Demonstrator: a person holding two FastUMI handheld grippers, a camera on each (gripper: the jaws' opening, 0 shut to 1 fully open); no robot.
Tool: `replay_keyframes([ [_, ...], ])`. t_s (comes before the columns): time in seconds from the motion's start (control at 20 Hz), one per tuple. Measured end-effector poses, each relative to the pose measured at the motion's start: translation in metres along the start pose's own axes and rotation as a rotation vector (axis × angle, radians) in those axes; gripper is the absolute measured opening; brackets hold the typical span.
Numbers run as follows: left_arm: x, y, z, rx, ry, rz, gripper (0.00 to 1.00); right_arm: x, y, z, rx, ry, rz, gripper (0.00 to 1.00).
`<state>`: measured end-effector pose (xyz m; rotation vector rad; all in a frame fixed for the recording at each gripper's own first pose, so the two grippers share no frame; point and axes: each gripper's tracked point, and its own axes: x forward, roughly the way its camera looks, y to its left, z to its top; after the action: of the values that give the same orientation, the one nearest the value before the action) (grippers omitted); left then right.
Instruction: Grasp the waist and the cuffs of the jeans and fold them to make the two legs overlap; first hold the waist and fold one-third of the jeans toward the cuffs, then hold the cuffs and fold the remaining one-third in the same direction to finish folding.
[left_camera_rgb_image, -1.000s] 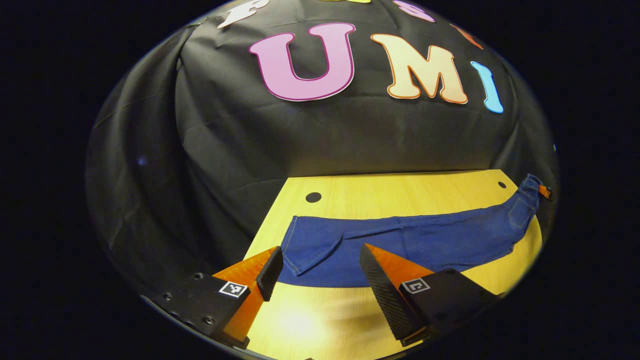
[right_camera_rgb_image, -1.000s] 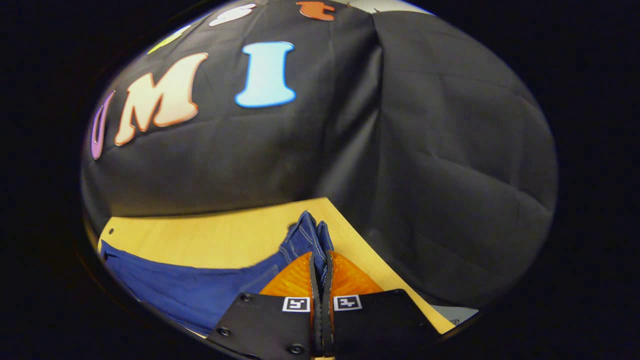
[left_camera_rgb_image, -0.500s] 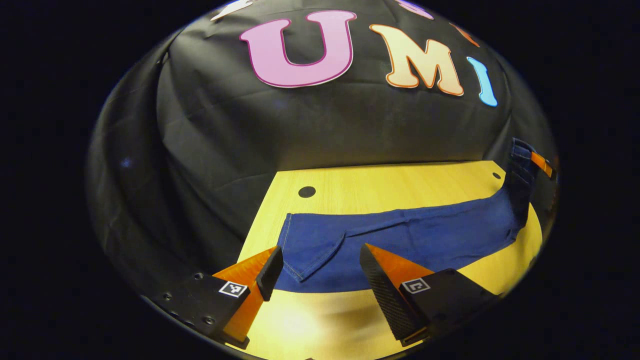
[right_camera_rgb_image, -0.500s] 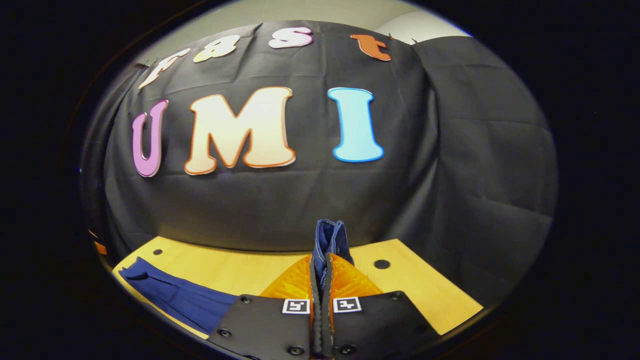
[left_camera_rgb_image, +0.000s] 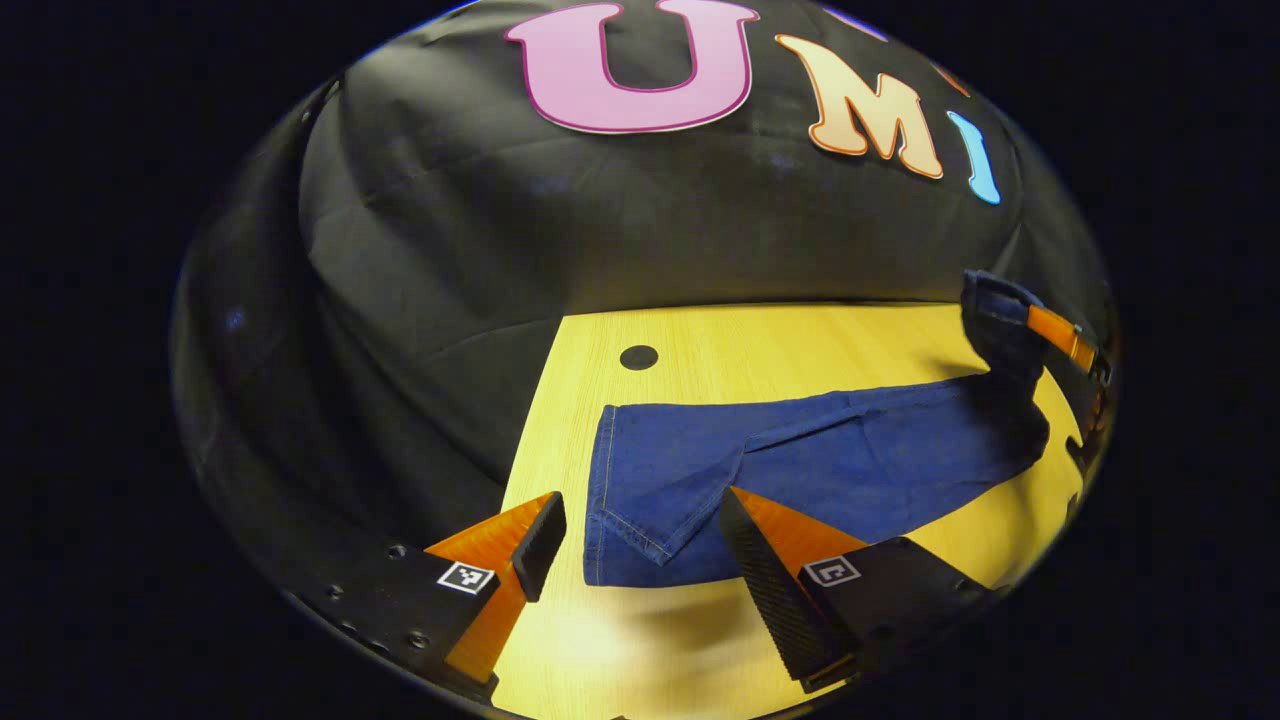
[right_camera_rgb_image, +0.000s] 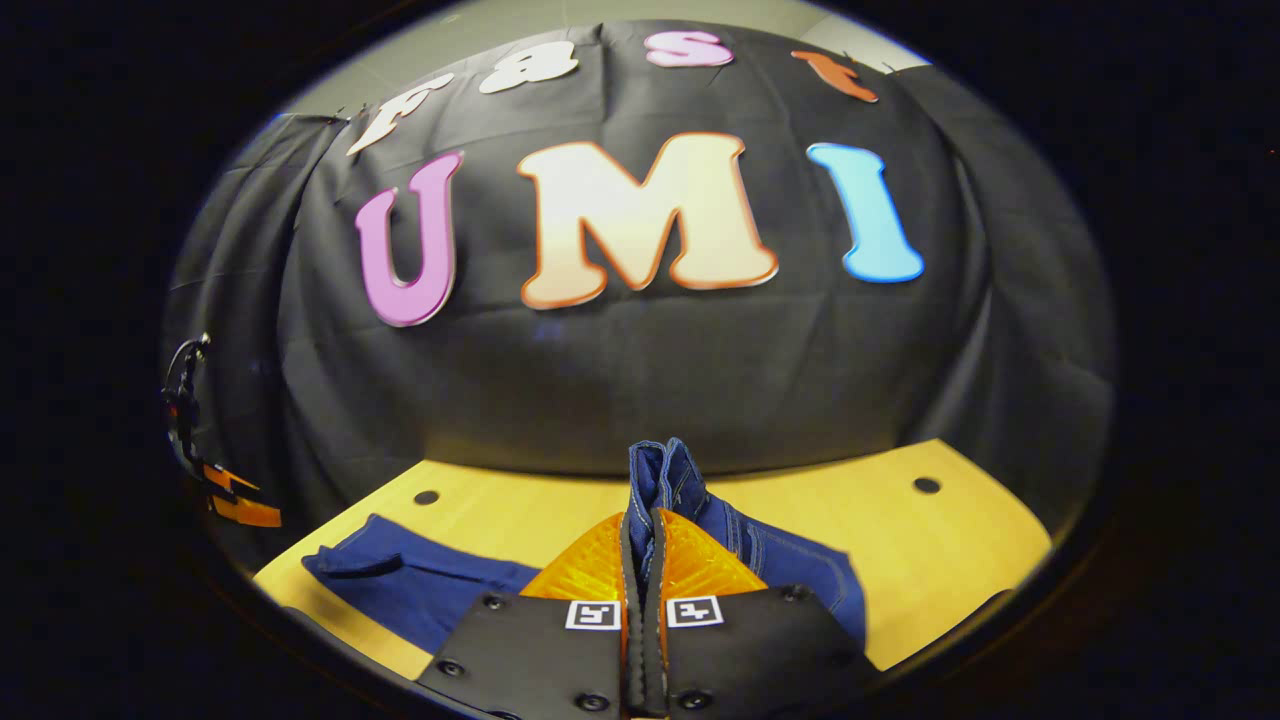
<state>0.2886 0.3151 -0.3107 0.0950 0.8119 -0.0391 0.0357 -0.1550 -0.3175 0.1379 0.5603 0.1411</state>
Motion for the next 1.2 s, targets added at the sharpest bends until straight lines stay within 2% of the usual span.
replay_keyframes([
  [0.1, 0.01, 0.006, -0.007, -0.017, 0.015, -0.023, 0.96, -0.002, -0.003, -0.001, 0.012, 0.066, 0.025, 0.05],
  [0.15, 0.014, 0.007, -0.011, -0.026, 0.025, -0.034, 0.96, -0.004, -0.004, 0.001, 0.014, 0.098, 0.033, 0.02],
  [0.3, 0.03, 0.006, -0.021, -0.046, 0.049, -0.072, 0.96, -0.004, -0.001, 0.003, -0.007, 0.15, 0.043, 0.03],
  [0.4, 0.044, 0.005, -0.024, -0.051, 0.053, -0.093, 0.96, -0.004, 0.009, -0.009, 0.016, 0.219, 0.096, 0.04],
  [0.5, 0.059, 0.005, -0.032, -0.037, 0.077, -0.113, 0.96, -0.012, 0.016, -0.009, -0.003, 0.216, 0.131, 0.42],
  [0.65, 0.086, 0.007, -0.037, -0.011, 0.093, -0.132, 0.96, -0.026, 0.012, -0.008, -0.056, 0.212, 0.137, 0.99],
  [0.7, 0.093, 0.008, -0.038, -0.003, 0.095, -0.135, 0.91, -0.029, 0.006, -0.007, -0.072, 0.221, 0.128, 0.98],
  [0.75, 0.103, 0.009, -0.04, 0.004, 0.1, -0.141, 0.96, -0.032, 0.001, -0.007, -0.084, 0.227, 0.122, 0.92],
  [0.8, 0.11, 0.009, -0.044, 0.01, 0.112, -0.147, 0.95, -0.033, -0.003, -0.006, -0.093, 0.231, 0.116, 0.92],
  [0.85, 0.118, 0.013, -0.05, 0.011, 0.123, -0.139, 0.94, -0.036, -0.007, -0.005, -0.099, 0.234, 0.11, 0.97],
  [1.05, 0.135, 0.017, -0.073, -0.028, 0.188, -0.126, 0.94, -0.038, -0.015, -0.004, -0.112, 0.246, 0.093, 0.97],
  [1.1, 0.137, 0.018, -0.065, -0.037, 0.137, -0.131, 0.98, -0.038, -0.016, -0.004, -0.112, 0.249, 0.09, 0.97],
  [1.15, 0.138, 0.019, -0.069, -0.042, 0.149, -0.128, 0.99, -0.039, -0.018, -0.005, -0.114, 0.254, 0.086, 0.97],
  [1.2, 0.135, 0.018, -0.069, -0.05, 0.147, -0.127, 0.96, -0.039, -0.019, -0.006, -0.113, 0.26, 0.086, 0.97],
])
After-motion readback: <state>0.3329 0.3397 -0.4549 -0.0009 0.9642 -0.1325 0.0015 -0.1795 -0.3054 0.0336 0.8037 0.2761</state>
